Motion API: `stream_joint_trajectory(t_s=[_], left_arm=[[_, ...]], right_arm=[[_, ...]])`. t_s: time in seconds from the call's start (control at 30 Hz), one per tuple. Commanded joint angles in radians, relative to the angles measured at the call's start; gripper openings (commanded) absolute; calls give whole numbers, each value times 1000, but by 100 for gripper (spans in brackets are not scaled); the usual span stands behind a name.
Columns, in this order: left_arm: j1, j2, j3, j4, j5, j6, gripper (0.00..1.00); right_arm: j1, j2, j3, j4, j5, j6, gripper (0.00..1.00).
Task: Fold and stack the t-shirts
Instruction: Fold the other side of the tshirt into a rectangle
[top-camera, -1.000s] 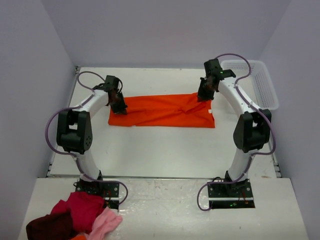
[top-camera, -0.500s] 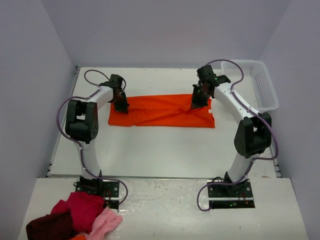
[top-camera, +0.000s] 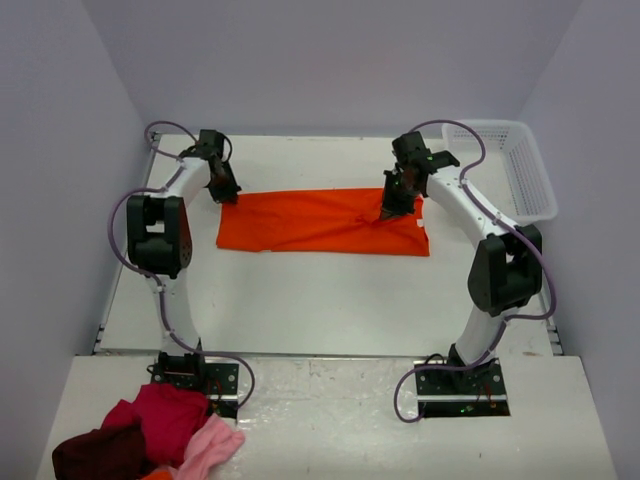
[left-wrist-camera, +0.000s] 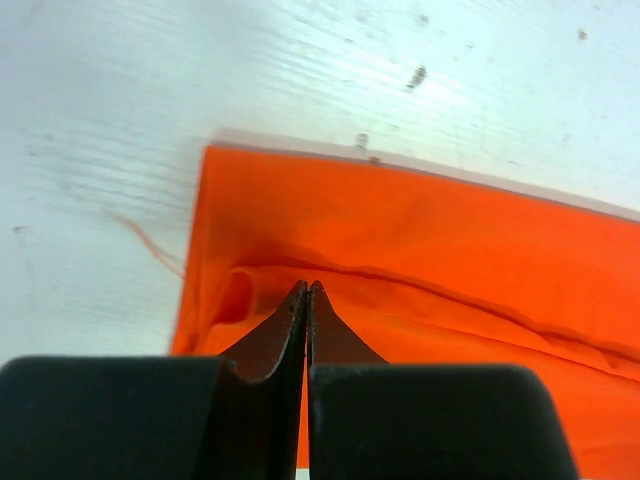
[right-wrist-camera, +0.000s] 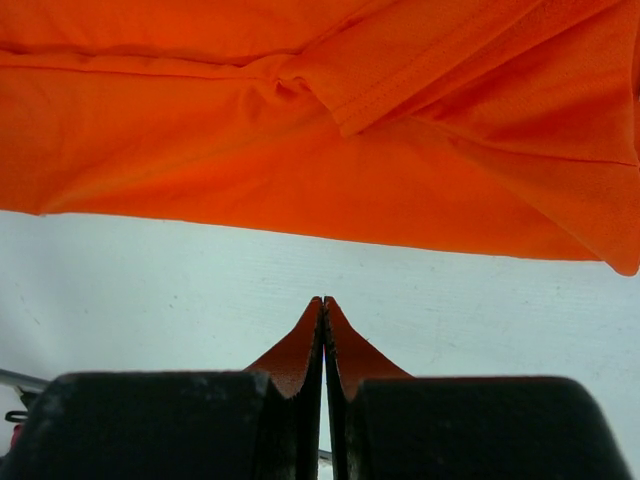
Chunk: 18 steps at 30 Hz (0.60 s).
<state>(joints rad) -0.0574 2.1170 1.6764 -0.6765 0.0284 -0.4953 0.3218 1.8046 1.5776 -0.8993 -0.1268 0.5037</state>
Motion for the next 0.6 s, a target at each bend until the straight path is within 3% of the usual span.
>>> stream_joint_trajectory(t_s=[0.0, 0.2, 0.33, 0.43, 0.57], left_arm=[[14, -60, 20, -49, -65, 32, 0], [13, -150, -66, -28, -61, 32, 0], [13, -195, -90, -34, -77, 35, 0], [14, -222, -110, -40, -113, 44, 0], [14, -252, -156, -55, -133, 40, 10]], right_arm=[[5, 7, 10, -7, -28, -16, 0], [19, 33, 22, 5, -69, -17, 0], [31, 30, 10, 22, -97, -24, 24], [34, 27, -4, 25, -106, -28, 28], [34, 3, -37, 34, -106, -31, 29]])
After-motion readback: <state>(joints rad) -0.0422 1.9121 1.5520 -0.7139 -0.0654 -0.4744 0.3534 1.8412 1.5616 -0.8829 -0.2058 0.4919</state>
